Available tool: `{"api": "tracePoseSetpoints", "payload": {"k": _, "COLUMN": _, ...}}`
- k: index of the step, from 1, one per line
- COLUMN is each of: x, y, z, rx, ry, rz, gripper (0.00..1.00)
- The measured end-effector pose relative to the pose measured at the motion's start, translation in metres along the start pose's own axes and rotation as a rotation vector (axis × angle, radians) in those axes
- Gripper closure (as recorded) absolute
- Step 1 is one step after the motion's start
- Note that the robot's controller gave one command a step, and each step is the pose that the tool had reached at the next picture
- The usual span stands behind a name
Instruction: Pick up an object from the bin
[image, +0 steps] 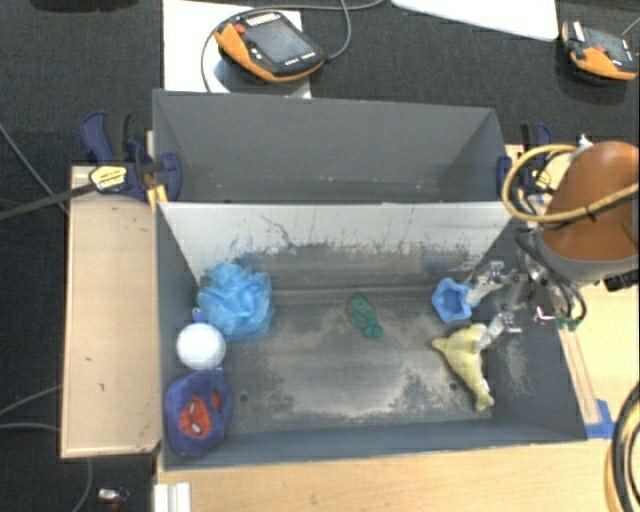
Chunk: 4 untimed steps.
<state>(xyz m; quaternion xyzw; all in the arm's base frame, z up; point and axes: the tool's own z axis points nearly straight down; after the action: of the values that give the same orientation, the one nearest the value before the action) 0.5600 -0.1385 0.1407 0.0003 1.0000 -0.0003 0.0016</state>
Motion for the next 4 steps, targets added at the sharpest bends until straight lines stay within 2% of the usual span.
{"api": "tracePoseSetpoints", "payload": {"k": 1, "x": 0.029, "y": -0.005, "z": 0.061, "rx": 0.003, "ry": -0.009, "rz": -0.005, "gripper": 0.00}}
{"api": "tracePoseSetpoints", "payload": {"k": 2, "x": 0.051, "y": -0.008, "z": 0.064, "rx": 0.007, "ry": -0.030, "rz": 0.003, "gripper": 0.00}}
{"api": "tracePoseSetpoints", "payload": {"k": 3, "x": 0.050, "y": -0.012, "z": 0.004, "rx": 0.009, "ry": -0.025, "rz": -0.311, "gripper": 1.00}}
{"api": "tracePoseSetpoints", "payload": {"k": 4, "x": 0.050, "y": -0.012, "z": 0.004, "rx": 0.009, "ry": -0.025, "rz": -0.312, "gripper": 1.00}}
